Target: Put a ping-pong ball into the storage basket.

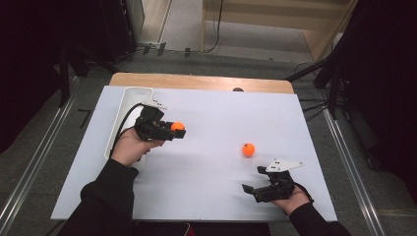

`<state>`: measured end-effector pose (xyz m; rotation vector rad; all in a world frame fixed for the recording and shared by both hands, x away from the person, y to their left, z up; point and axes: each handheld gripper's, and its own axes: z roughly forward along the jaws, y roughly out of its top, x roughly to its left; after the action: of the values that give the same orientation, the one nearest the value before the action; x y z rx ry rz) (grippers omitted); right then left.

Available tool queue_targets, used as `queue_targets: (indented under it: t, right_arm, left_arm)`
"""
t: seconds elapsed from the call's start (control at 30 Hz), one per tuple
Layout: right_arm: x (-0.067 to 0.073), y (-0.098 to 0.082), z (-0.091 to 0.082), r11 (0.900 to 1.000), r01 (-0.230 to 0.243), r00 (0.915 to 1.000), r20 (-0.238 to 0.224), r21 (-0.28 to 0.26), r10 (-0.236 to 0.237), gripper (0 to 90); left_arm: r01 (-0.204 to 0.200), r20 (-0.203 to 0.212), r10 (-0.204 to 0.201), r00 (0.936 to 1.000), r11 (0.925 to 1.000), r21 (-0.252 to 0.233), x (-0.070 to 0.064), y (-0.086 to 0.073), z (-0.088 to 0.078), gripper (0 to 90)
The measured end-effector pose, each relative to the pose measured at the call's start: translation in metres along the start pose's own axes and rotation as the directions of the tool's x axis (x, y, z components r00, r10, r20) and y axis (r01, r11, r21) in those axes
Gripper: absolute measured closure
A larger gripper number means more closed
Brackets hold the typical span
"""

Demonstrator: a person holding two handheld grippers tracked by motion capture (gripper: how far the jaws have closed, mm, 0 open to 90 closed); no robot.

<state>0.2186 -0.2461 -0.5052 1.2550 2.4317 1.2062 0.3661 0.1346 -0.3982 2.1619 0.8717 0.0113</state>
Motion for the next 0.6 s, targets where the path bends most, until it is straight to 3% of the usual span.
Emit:
queue_targets:
  t: [0.6]
  right_arm:
    - [0.0, 0.0, 0.0, 1.0, 0.002, 1.0, -0.004, 0.004, -0.002, 7.3]
  left_arm:
    - [0.029, -0.042, -0.029, 0.9987, 0.9996, -0.007, 0.012, -0.001, -0.014, 50.6]
